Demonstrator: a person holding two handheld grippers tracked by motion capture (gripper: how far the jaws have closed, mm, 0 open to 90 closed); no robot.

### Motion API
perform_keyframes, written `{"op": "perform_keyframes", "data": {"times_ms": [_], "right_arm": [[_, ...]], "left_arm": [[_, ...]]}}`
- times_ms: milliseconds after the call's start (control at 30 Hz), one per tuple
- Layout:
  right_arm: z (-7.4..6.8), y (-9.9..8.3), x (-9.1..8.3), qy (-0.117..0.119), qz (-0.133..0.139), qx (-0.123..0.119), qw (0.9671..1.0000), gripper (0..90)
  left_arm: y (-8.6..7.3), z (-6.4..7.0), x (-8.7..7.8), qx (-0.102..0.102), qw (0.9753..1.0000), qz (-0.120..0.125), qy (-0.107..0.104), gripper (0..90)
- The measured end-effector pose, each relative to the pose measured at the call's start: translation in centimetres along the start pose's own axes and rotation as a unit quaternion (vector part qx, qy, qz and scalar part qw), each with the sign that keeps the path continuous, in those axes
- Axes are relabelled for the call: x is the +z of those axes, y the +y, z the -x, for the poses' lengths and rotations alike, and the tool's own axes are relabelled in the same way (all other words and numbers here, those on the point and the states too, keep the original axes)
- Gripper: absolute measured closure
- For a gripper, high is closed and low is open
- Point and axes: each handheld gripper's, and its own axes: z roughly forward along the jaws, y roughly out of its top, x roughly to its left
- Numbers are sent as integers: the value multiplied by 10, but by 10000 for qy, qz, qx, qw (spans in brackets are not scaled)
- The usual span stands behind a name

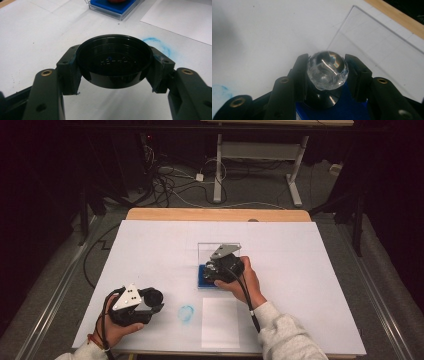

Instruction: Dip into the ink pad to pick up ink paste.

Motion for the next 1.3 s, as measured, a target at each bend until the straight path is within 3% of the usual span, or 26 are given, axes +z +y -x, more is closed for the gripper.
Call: {"op": "perform_keyframes", "data": {"times_ms": [367,867,1300], "right_arm": [[11,11,-29,-94,199,21,9998,571],[9,28,-50,-143,315,-154,9993,570],[18,20,-56,-195,281,-107,9994,570]], "left_arm": [[0,0,1,-36,10000,7,18,368],[0,0,1,-11,10000,8,-36,368],[0,1,1,-12,10000,-5,-28,368]]}}
